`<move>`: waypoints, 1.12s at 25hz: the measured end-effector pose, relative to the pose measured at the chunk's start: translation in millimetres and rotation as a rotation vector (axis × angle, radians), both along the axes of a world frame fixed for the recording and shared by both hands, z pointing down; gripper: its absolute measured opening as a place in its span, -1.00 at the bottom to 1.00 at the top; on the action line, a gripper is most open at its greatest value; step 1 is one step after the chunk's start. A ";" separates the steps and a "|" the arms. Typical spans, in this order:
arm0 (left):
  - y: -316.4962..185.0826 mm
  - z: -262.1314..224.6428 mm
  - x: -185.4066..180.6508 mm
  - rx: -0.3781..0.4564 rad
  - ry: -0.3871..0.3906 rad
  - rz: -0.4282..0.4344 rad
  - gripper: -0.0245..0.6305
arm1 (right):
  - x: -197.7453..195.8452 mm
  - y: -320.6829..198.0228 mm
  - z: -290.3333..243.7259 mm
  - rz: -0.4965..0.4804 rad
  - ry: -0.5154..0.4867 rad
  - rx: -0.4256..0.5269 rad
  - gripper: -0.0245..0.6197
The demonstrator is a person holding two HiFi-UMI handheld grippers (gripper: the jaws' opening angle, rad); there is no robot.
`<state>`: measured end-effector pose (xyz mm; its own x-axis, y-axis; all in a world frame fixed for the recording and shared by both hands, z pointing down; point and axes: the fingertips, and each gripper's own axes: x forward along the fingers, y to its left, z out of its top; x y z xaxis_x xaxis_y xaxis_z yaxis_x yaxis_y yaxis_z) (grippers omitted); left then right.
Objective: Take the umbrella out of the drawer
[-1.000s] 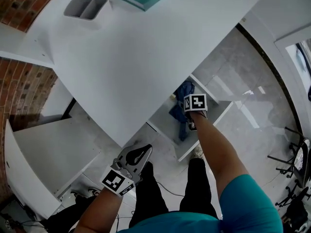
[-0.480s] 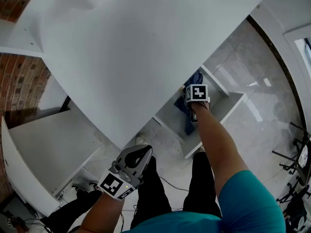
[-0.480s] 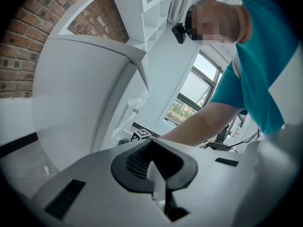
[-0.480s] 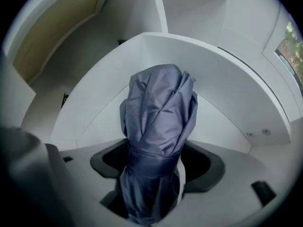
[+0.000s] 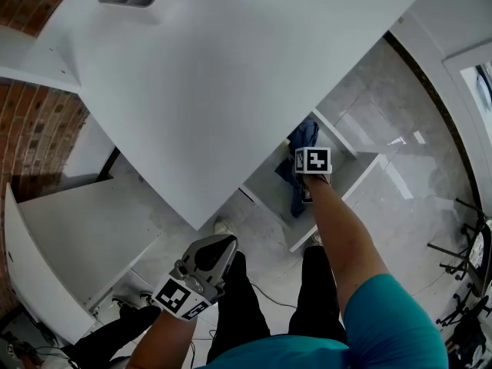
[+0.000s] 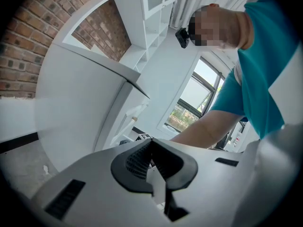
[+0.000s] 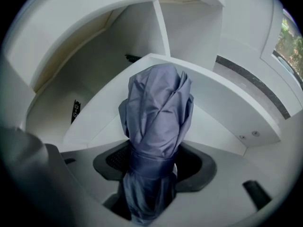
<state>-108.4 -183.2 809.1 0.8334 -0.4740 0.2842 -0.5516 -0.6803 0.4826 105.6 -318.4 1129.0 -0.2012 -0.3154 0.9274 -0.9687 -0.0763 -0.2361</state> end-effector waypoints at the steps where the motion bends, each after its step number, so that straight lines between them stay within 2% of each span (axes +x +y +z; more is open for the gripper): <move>1: 0.7 -4.2 0.7 0.001 0.003 -0.003 -0.88 | -1.1 -0.8 -6.0 0.001 -0.008 0.015 -0.05; 7: -2.5 -33.6 6.6 0.034 0.002 0.003 -0.88 | 1.2 -15.8 -55.9 0.066 -0.079 0.108 -0.05; 16: -15.8 -109.5 13.1 0.106 0.006 -0.002 -0.88 | 15.4 -5.8 -151.4 0.150 -0.191 0.184 -0.05; 23: -26.0 -184.5 21.4 0.178 0.007 -0.001 -0.88 | 39.0 6.2 -243.6 0.133 -0.201 0.245 -0.05; 28: -26.9 -239.1 22.0 0.198 0.019 -0.013 -0.88 | 56.9 11.5 -316.9 0.104 -0.198 0.301 -0.05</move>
<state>-86.4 -210.1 570.0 0.8310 -0.5301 0.1684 -0.5532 -0.7559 0.3502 162.6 -306.9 812.1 -0.3199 -0.5958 0.7367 -0.8929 -0.0705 -0.4447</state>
